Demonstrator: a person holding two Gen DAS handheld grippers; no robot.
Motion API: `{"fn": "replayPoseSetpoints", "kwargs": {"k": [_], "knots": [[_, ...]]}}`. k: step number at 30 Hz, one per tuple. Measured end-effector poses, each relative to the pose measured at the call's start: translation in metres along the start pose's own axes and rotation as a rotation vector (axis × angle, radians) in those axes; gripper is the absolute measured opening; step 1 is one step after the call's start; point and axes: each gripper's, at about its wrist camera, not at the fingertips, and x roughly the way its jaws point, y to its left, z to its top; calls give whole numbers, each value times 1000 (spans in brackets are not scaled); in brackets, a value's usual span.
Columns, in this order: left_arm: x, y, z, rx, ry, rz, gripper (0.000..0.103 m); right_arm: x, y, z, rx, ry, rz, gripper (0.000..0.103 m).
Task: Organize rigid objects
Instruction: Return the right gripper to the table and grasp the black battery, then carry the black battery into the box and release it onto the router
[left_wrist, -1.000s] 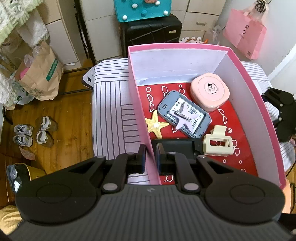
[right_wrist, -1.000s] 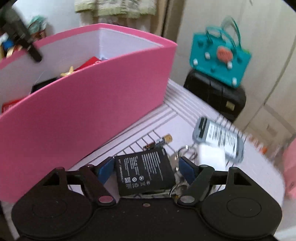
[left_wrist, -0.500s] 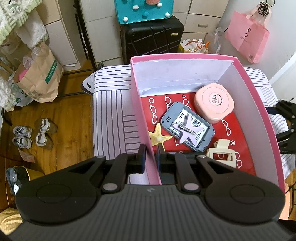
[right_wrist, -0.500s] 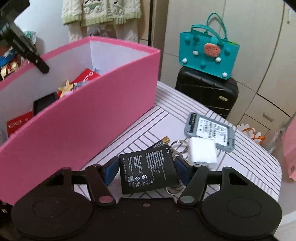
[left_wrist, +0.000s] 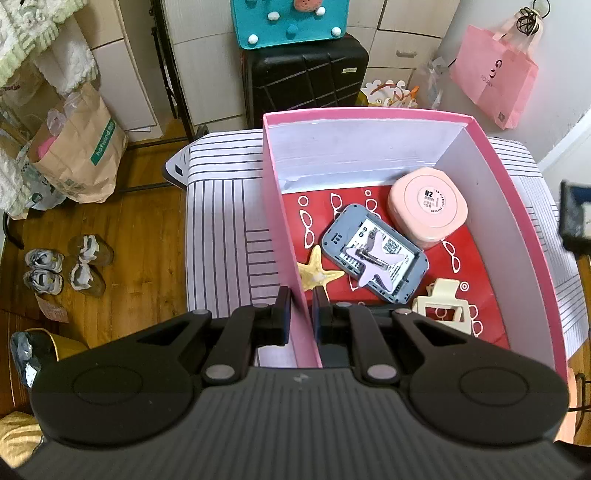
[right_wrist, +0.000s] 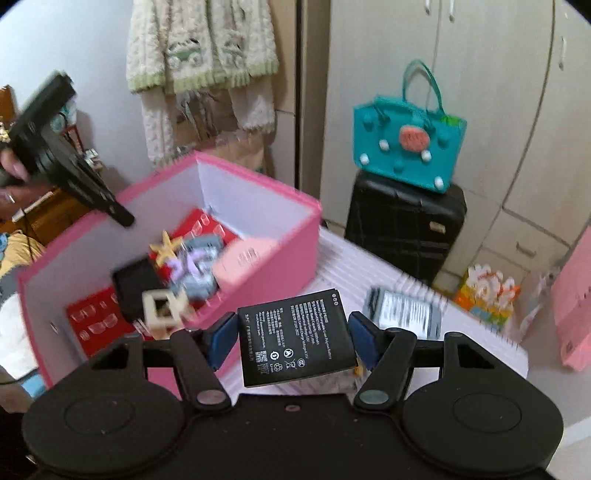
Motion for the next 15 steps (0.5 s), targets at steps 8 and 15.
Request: {"fn": "replayPoseSetpoints", "kwargs": {"k": [8, 15], "knots": [[0, -1, -1, 5, -9, -1, 11, 13, 35, 54, -51, -25, 127, 71], [-2, 3, -4, -3, -21, -13, 11, 76, 59, 77, -16, 69, 199, 71]]}}
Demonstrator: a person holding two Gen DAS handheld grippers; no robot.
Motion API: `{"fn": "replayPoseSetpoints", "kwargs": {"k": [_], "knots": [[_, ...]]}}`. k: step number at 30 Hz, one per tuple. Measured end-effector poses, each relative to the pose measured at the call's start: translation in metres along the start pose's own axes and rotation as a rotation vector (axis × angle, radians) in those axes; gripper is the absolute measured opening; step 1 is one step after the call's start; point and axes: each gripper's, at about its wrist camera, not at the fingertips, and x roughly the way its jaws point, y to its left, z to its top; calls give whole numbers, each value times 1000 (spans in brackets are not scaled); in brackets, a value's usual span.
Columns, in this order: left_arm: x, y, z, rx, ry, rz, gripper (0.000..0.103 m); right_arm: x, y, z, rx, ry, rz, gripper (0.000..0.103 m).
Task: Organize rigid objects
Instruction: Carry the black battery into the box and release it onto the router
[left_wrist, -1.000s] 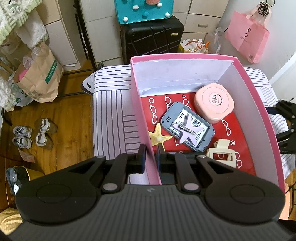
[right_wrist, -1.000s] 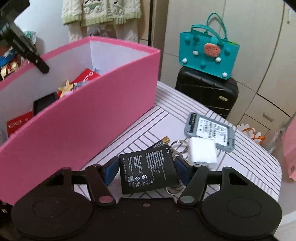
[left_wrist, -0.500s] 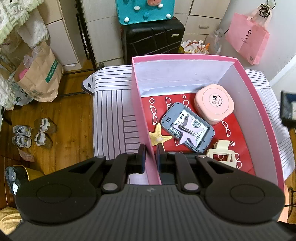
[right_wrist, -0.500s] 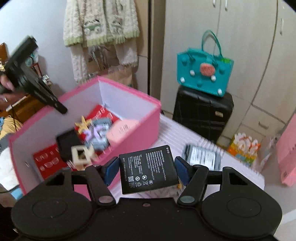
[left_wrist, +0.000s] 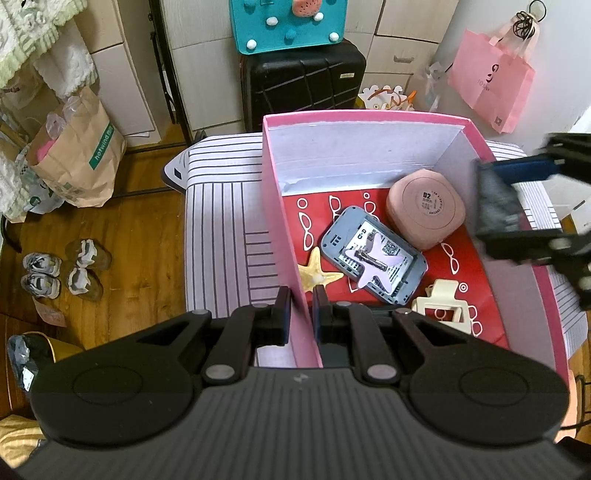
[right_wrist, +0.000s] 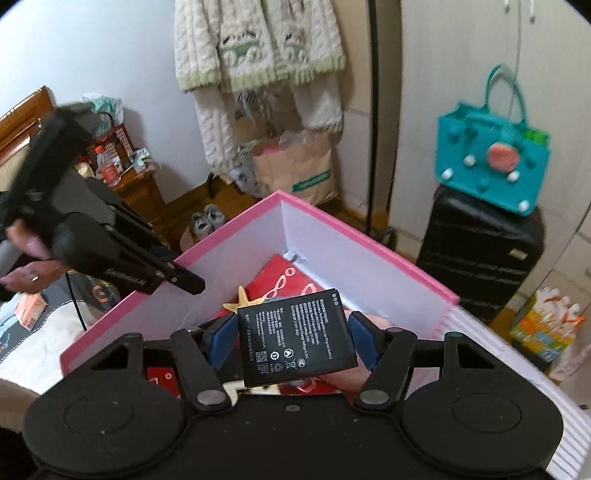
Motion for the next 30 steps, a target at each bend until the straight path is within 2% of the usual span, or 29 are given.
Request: {"fn": "replayPoseSetpoints", "kwargs": {"k": [4, 10, 13, 17, 24, 30], "knots": [[0, 0, 0, -6, -2, -3, 11, 33, 6, 8, -12, 60, 35, 71], [0, -1, -2, 0, -11, 2, 11, 66, 14, 11, -52, 149, 29, 71], [0, -1, -4, -1, -17, 3, 11, 75, 16, 9, -78, 167, -1, 71], [0, -1, -5, 4, -22, 0, 12, 76, 13, 8, -52, 164, -13, 69], [-1, -1, -6, 2, -24, -1, 12, 36, 3, 6, 48, 57, 23, 70], [-1, -4, -9, 16, -31, 10, 12, -25, 3, -14, 69, -29, -19, 70]]}}
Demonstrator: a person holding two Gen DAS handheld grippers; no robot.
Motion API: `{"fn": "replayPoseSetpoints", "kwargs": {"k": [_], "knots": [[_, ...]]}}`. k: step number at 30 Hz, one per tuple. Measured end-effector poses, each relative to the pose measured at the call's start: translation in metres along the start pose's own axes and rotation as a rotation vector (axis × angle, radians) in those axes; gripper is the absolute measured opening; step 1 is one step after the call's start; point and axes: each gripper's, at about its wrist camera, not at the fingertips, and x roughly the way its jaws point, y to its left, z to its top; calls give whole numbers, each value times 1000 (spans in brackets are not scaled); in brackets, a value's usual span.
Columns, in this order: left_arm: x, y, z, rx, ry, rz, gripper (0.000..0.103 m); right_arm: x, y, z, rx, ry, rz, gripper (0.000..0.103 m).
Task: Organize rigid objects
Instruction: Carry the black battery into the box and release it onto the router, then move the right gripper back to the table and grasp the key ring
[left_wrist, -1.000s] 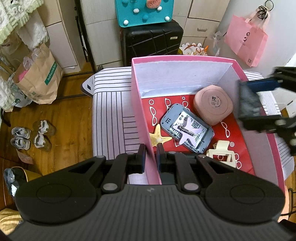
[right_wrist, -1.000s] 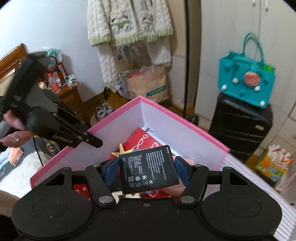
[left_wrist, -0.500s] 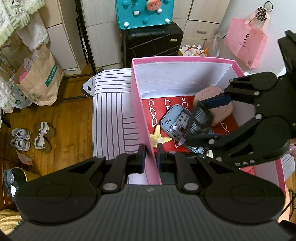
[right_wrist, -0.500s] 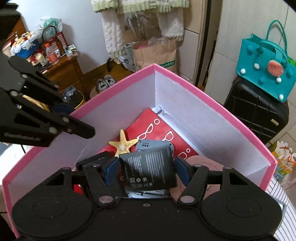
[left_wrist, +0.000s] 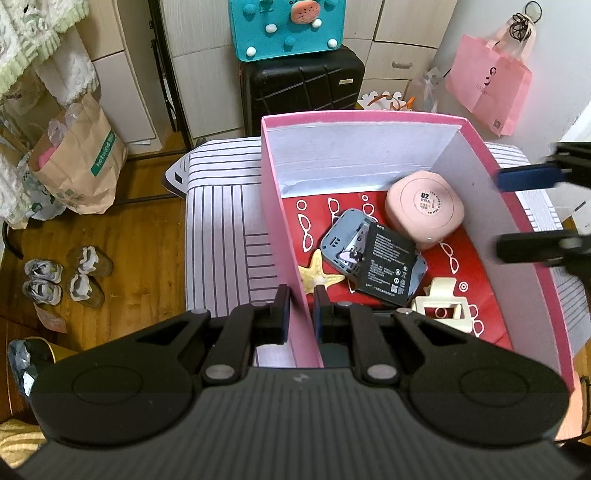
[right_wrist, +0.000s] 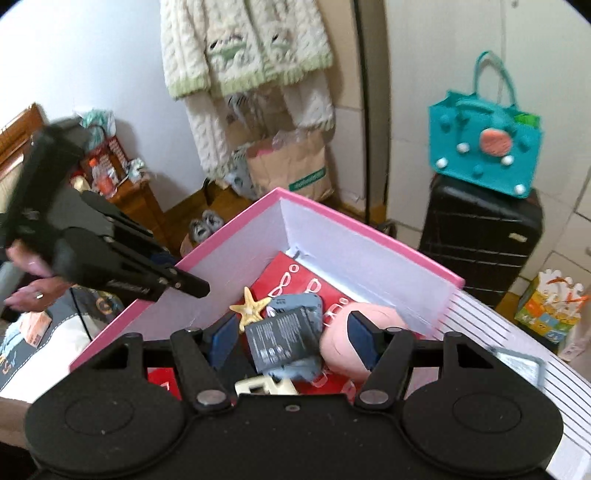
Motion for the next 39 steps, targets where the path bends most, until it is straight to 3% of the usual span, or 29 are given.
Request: {"fn": "replayPoseSetpoints", "kwargs": {"k": [6, 11, 18, 22, 29, 35, 39], "knots": [[0, -5, -3, 19, 6, 14, 12, -60, -9, -36, 16, -65, -104, 70], [0, -8, -6, 32, 13, 27, 12, -87, -24, -69, 23, -87, -210, 70], [-3, -14, -12, 44, 30, 40, 12, -96, -39, -107, -12, -140, -262, 70], [-11, -7, -26, 5, -12, 3, 12, -87, -41, -131, 1, -243, -430, 74], [-20, -14, -45, 14, -13, 2, 12, -49, -64, -146, 33, -177, -333, 74], [-28, -19, -63, 22, -12, 2, 13, -4, -65, -163, -90, -117, -416, 74], [-30, -25, -66, 56, -26, 28, 12, 12, -82, -162, 16, -86, -373, 74]]}}
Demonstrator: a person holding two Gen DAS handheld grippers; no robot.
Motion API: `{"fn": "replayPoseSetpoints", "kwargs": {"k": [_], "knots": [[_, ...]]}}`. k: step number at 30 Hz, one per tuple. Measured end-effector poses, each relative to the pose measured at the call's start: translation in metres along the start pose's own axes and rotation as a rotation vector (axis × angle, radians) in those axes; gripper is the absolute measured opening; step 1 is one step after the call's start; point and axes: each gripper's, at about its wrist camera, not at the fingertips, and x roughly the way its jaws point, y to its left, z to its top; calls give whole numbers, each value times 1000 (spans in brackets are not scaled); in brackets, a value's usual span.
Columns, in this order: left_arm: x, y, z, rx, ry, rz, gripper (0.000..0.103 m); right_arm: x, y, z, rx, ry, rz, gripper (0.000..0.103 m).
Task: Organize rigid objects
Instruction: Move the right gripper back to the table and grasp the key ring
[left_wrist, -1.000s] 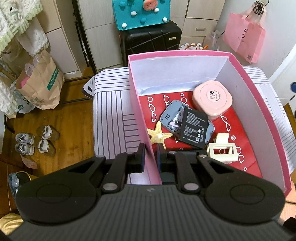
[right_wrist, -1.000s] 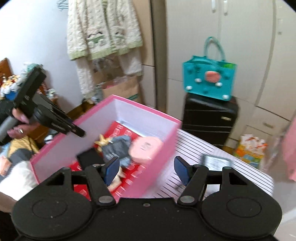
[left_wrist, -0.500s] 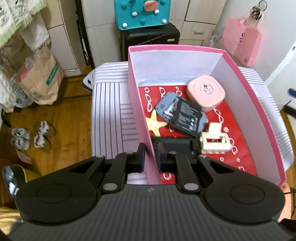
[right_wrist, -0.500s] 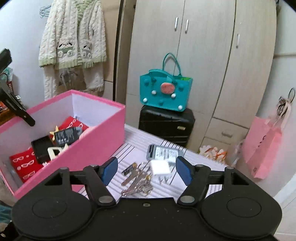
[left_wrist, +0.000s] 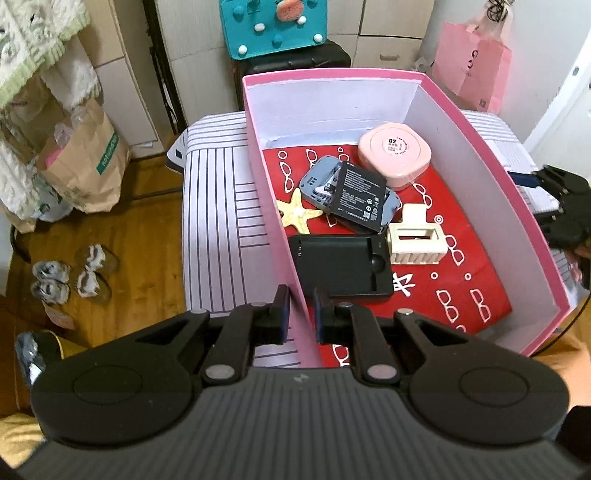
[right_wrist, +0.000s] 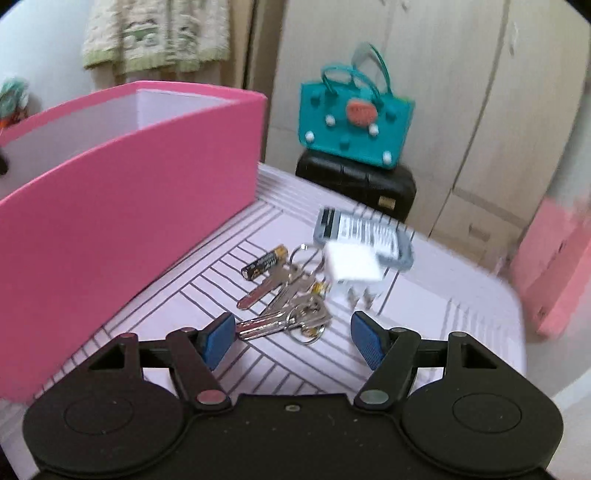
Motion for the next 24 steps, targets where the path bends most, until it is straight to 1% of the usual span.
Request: {"fn": "replayPoseSetpoints", "kwargs": {"k": [1, 2, 3, 4, 7, 9, 10, 11, 13, 15, 16, 17, 24], "knots": [[0, -1, -1, 6, -3, 4, 12, 4, -3, 1, 42, 19, 16, 72], [-1, -1, -2, 10, -8, 8, 12, 7, -6, 1, 87, 40, 32, 67], [-2, -2, -3, 14, -13, 11, 12, 9, -10, 4, 131, 54, 61, 66], [-2, -2, -4, 18, -20, 13, 12, 9, -11, 5, 144, 54, 69, 62], [-3, -2, -6, 21, -36, 9, 12, 14, -11, 8, 161, 60, 66, 62], [-3, -2, -7, 22, -44, 8, 12, 16, -6, 8, 145, 58, 44, 56], [-3, -1, -8, 24, -46, 7, 12, 15, -3, 8, 138, 51, 37, 45], [-3, -1, -8, 24, -47, 4, 12, 14, -2, 8, 138, 48, 41, 26], [-3, 1, -7, 22, -44, -6, 12, 11, 0, 10, 143, 47, 29, 17], [-2, 1, -6, 25, -43, -9, 12, 9, -1, 12, 135, 37, 20, 13], [-2, 1, -6, 26, -43, -11, 12, 6, -1, 13, 134, 30, 15, 7], [-2, 1, -6, 27, -44, -12, 13, 5, -2, 14, 137, 26, 15, 5], [-2, 2, -7, 33, -46, -23, 13, -14, -5, 23, 154, 29, 17, 5]]}}
